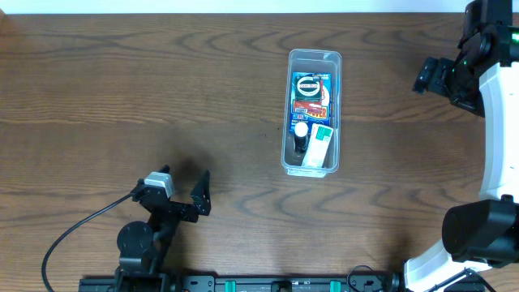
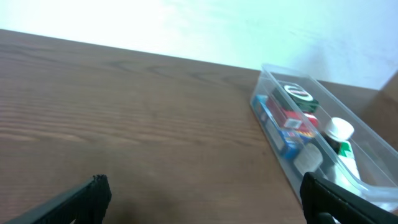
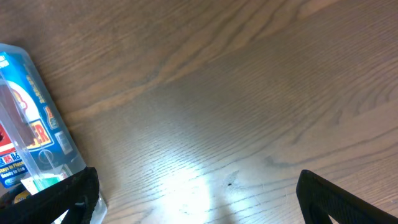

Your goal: Pack container

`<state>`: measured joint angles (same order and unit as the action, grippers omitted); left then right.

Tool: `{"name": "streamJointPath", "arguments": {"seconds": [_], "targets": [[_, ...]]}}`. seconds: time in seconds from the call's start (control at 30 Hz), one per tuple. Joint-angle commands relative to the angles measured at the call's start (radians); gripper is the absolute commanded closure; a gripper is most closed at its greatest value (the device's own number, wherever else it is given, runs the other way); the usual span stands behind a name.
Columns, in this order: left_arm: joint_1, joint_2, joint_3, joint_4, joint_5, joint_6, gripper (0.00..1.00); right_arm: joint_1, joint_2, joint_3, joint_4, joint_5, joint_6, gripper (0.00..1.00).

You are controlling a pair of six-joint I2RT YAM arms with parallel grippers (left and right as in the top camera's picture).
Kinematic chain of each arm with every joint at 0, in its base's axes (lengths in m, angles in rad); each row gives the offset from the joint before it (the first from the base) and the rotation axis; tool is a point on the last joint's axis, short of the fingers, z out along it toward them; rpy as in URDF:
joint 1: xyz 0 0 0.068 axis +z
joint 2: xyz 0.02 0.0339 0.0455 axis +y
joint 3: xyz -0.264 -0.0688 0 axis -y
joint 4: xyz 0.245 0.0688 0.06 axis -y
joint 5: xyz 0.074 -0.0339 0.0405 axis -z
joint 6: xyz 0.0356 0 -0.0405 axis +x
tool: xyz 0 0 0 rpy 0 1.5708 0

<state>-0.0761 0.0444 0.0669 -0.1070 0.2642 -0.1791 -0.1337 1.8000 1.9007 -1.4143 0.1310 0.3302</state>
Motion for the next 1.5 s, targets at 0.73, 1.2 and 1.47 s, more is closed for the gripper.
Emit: {"name": "streamJointPath", "arguments": {"seconds": [0.73, 1.2, 1.47], "targets": [[0.088, -0.043, -0.063, 0.093, 0.013, -0.009, 0.02, -0.007, 0.001, 0.001, 0.0, 0.007, 0.014, 0.01], [0.113, -0.043, -0.063, 0.063, 0.013, -0.009, 0.02, -0.007, 0.001, 0.001, 0.0, 0.007, 0.014, 0.01], [0.113, -0.042, -0.063, 0.063, 0.013, -0.009, 0.02, -0.007, 0.0, 0.001, 0.0, 0.007, 0.014, 0.01]]}}
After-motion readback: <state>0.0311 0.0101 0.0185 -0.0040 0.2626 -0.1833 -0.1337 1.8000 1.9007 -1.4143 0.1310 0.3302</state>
